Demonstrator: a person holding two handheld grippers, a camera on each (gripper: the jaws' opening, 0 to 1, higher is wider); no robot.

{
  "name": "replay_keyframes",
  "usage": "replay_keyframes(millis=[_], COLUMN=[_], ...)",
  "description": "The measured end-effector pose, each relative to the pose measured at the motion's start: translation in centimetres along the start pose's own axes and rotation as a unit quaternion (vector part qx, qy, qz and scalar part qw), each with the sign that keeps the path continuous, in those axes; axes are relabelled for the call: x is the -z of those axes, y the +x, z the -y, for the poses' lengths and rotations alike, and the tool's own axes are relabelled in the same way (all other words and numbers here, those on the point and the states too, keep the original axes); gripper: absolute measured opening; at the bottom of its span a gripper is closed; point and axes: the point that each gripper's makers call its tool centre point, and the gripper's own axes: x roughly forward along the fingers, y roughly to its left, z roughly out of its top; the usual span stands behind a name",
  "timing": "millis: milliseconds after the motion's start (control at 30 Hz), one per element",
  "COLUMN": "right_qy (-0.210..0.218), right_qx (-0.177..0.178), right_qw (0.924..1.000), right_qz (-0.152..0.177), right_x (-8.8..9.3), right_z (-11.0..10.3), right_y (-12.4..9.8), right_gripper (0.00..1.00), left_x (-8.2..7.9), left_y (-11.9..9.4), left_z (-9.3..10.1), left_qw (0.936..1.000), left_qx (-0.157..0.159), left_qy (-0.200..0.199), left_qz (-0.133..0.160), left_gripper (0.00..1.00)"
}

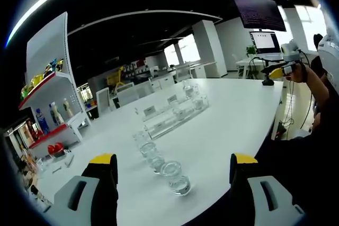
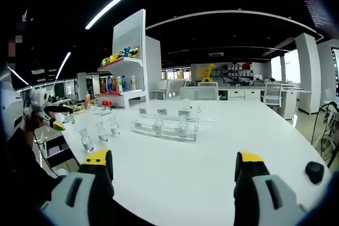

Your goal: Identify the label on the chemical reagent bottle, grasp the chemical reagent bottle, and place it in the designated position on the reagent rack

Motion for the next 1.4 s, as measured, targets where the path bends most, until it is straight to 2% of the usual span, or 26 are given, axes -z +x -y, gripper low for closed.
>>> replay_keyframes(millis=[633, 833, 967, 1400], right_qy=[-0.028, -0.030, -0.029, -0.032], right_qx=[-0.046, -0.051, -0.047, -0.038], right_qw=[0.9984, 0.9981, 0.9983, 0.9987], right_qz=[-0.015, -0.018, -0.016, -0.011], right_x=[1.0, 0.9, 0.7, 0.5], right_z=[-3.5, -3.9, -3.7, -3.3], right_y=[4.5, 4.5, 4.3, 3.0], right_gripper=[0.89, 0.89, 0.89, 0.88], left_x=[0.7, 0.8, 0.3, 0.2], left_y=[0.0, 0.1, 0.0, 0.7], left_z=[-0.2, -0.5, -1.0, -0.1], left_qw=[1.0000, 1.0000, 0.9999, 1.0000], left_qx=[-0.003, -0.004, -0.009, 0.001], left_qy=[0.006, -0.001, -0.011, -0.008], left_qz=[-0.001, -0.005, 0.004, 0.005], left_gripper=[0.87, 0.87, 0.87, 0.87])
